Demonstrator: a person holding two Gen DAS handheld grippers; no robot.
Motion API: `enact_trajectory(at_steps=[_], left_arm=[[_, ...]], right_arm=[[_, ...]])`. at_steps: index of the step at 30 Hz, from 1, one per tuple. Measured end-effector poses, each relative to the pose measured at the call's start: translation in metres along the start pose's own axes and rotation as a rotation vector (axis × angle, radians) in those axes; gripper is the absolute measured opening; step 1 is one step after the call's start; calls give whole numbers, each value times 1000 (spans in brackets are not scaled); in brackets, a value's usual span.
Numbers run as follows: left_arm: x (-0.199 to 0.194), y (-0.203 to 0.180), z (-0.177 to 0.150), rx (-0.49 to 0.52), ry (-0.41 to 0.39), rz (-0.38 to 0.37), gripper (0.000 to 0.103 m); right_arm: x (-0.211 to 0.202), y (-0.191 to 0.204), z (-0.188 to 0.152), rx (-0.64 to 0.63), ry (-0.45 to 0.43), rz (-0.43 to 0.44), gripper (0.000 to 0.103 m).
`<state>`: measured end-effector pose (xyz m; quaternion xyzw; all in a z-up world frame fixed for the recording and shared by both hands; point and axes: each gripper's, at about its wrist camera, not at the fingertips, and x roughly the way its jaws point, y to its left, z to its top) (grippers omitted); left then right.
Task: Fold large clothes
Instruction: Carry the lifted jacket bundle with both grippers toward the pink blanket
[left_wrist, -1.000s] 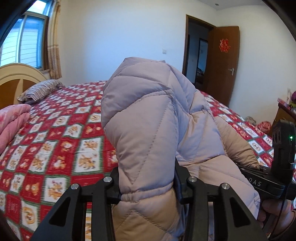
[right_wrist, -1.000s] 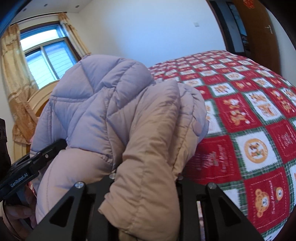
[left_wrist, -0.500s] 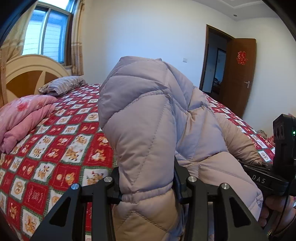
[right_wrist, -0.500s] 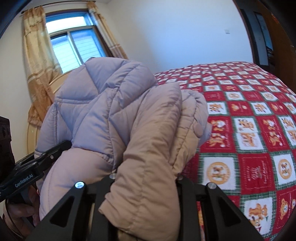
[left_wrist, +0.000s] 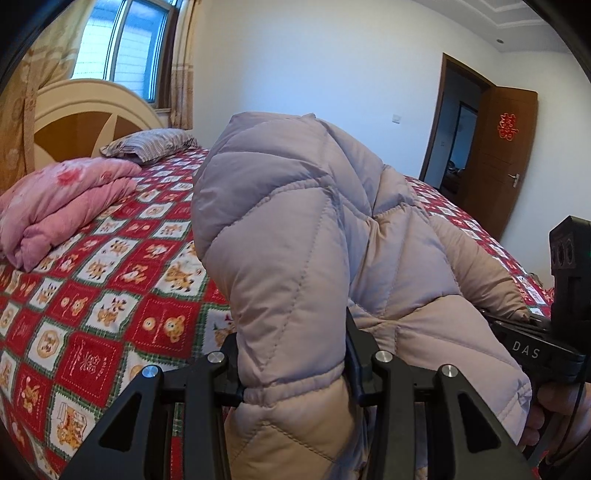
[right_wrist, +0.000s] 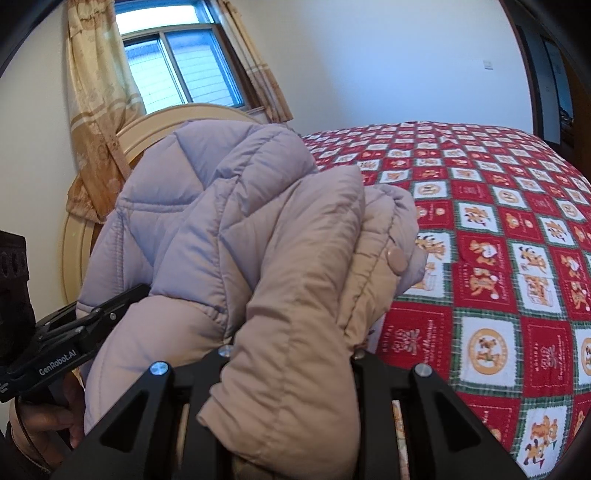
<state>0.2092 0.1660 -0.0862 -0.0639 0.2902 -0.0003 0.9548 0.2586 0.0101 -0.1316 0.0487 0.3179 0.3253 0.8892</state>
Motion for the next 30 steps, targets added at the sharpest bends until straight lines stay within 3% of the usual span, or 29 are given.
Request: enact_trajectory(at_steps=[25, 30], left_arm=[[26, 37, -19, -62, 57, 26, 42], [35, 43, -26, -69, 84, 53, 60]], right_arm=[[39, 14, 0, -29, 77, 2, 27], [44, 11, -4, -17, 89, -6, 27]])
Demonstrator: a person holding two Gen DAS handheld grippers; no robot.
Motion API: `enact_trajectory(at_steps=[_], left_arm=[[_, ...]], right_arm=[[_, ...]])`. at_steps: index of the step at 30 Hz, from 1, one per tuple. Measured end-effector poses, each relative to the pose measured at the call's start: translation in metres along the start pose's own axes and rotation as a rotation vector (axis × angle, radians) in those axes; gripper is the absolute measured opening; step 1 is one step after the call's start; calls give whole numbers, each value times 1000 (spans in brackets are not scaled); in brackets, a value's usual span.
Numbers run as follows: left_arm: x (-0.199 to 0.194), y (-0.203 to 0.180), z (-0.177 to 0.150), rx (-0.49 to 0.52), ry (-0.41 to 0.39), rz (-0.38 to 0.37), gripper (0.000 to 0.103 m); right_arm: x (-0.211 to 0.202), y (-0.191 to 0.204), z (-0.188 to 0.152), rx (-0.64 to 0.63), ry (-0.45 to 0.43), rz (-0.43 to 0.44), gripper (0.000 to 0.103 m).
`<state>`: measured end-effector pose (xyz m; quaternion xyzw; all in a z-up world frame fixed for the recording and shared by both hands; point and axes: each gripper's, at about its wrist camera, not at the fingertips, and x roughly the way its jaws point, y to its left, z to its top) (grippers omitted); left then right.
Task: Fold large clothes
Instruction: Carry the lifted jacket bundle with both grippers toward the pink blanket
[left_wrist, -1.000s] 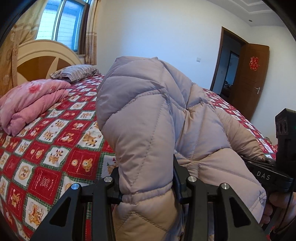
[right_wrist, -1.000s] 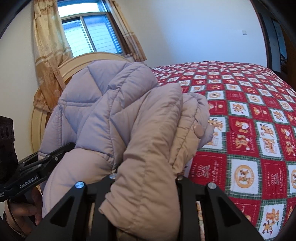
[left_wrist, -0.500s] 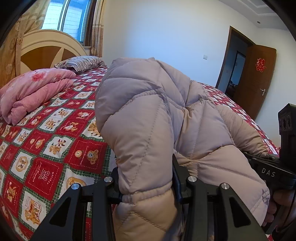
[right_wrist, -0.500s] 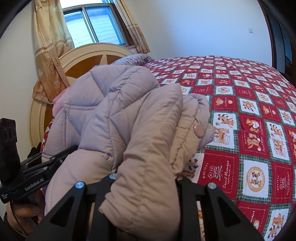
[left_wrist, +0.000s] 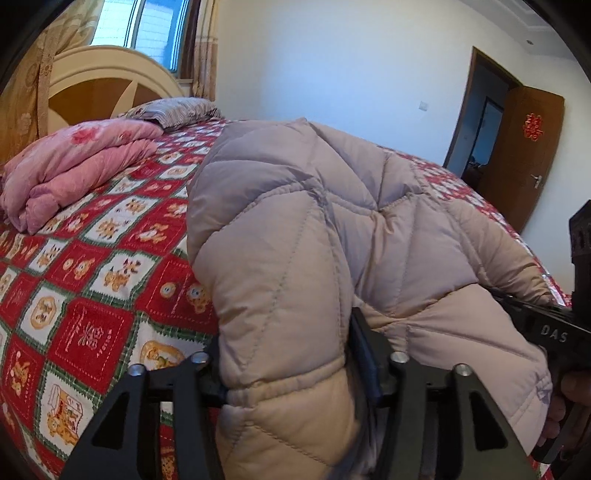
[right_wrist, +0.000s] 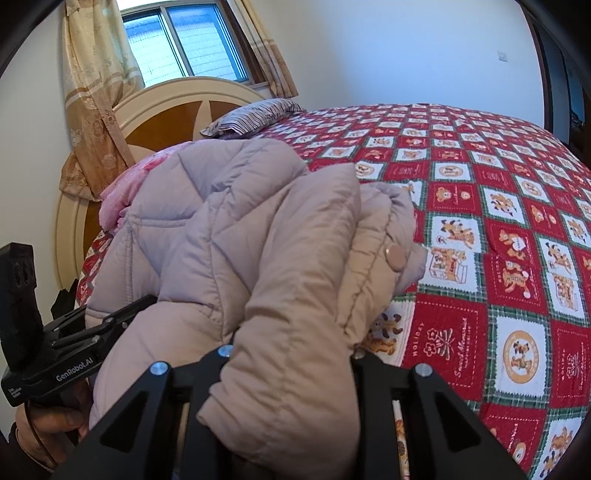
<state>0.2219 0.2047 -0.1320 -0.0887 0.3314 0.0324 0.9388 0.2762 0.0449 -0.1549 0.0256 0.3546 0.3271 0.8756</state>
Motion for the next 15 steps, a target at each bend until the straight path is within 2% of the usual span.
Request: enact_trajectory(at_steps=[4, 8, 15], left_arm=[[9, 12, -7, -40, 22, 10, 77], [14, 19, -10, -66, 33, 20, 88], [22, 24, -12, -98, 44, 24, 95]], right_arm=[[7, -7, -5, 28, 20, -11, 31], [14, -16, -10, 62, 40, -18, 37], [20, -20, -15, 85, 54, -32, 50]])
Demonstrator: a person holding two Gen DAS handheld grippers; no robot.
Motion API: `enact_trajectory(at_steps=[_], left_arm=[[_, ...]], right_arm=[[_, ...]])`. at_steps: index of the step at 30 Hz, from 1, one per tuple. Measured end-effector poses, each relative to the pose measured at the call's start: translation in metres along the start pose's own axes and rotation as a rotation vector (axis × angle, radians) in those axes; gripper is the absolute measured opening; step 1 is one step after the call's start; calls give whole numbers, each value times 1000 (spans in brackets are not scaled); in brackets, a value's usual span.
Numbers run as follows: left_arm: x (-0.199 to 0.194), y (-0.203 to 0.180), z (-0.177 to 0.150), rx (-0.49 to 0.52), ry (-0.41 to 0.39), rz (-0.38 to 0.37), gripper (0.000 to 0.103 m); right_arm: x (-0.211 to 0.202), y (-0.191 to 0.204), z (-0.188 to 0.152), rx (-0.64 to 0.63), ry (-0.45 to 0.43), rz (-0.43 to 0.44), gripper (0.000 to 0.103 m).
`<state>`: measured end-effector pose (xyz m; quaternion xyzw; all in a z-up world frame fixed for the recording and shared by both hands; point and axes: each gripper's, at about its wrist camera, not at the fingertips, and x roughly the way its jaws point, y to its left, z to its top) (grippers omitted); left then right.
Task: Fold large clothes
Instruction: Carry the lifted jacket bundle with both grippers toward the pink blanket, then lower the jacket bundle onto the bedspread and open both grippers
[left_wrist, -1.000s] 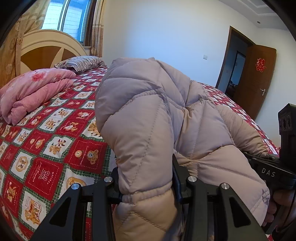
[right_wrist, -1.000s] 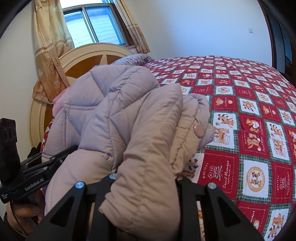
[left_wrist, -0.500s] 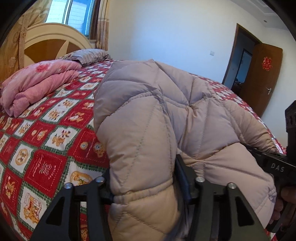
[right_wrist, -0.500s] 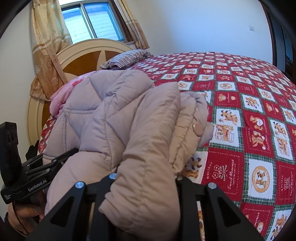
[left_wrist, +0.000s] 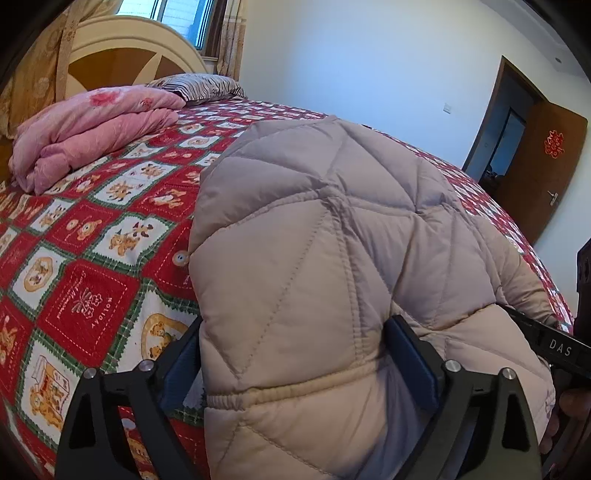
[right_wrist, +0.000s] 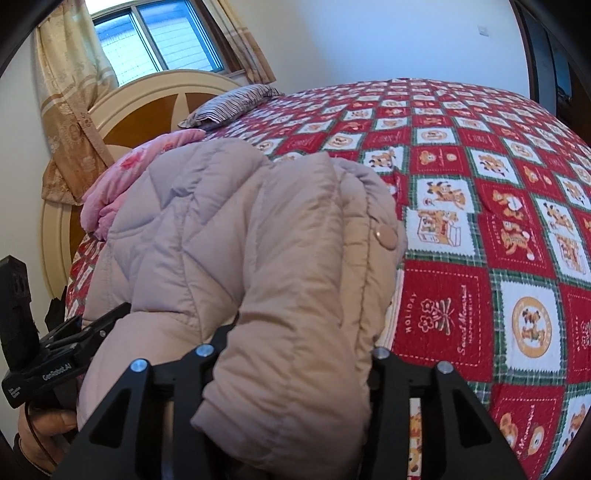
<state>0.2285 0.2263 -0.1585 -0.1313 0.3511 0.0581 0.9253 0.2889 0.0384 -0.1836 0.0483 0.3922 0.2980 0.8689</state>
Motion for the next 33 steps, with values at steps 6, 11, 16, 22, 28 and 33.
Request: enact_trajectory(at_steps=[6, 11, 16, 22, 28, 33], left_arm=[[5, 3, -2, -20, 2, -8, 100], [9, 5, -4, -33, -1, -8, 102], [11, 6, -5, -39, 0, -13, 102], [12, 5, -5, -31, 0, 1, 102], [12, 1, -7, -23, 0, 17, 102], [-4, -7, -3, 12, -5, 74, 102]], right_arm=[[5, -6, -4, 31, 3, 4, 56], [9, -10, -6, 46, 6, -3, 62], [13, -13, -8, 54, 6, -5, 66], [18, -16, -10, 58, 7, -20, 71], [23, -17, -10, 63, 15, -32, 74], [17, -15, -6, 56, 26, -50, 75]])
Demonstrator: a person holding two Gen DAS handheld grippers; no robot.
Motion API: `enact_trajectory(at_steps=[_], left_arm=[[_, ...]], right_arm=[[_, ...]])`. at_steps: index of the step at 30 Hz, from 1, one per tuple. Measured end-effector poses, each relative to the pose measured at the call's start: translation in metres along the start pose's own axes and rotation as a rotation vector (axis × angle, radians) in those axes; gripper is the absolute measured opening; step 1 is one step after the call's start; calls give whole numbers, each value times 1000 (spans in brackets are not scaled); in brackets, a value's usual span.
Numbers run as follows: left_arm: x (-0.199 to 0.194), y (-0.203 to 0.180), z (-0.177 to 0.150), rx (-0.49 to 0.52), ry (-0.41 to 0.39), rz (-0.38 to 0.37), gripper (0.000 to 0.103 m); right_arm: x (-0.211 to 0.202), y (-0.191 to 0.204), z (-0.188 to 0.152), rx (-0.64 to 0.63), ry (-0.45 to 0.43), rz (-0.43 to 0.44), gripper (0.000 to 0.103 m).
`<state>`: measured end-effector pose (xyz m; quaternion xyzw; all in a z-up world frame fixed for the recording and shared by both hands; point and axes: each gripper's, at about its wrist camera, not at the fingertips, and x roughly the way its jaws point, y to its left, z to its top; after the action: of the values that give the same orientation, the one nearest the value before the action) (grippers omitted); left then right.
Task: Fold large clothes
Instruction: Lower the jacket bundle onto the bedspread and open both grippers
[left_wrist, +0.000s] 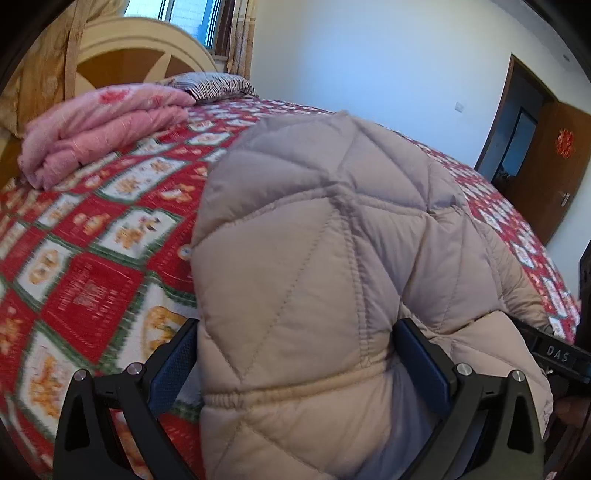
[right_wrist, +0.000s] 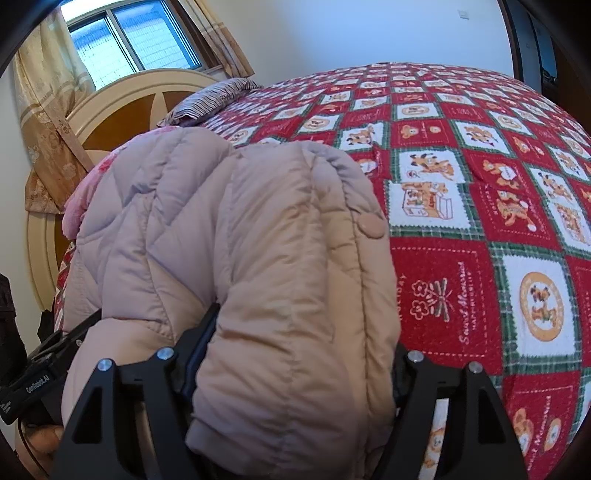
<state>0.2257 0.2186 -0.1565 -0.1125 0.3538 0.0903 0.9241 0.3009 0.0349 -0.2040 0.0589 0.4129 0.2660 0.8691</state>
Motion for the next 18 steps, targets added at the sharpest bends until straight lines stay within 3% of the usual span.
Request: enact_trajectory(at_steps=[5, 8, 12, 18], left_arm=[[-72, -2, 8, 1, -119, 4, 102], [-116, -2, 7, -3, -166, 13, 102], [-152, -7, 2, 26, -197, 14, 102], [-189, -10, -7, 37, -253, -2, 102]], right_arm=[[-44, 13, 2, -37, -27, -48, 76], [-88, 23, -3, -59, -105, -54, 86], [-140, 44, -14, -101, -193, -41, 90], [-183, 75, -25, -168, -277, -19, 94]])
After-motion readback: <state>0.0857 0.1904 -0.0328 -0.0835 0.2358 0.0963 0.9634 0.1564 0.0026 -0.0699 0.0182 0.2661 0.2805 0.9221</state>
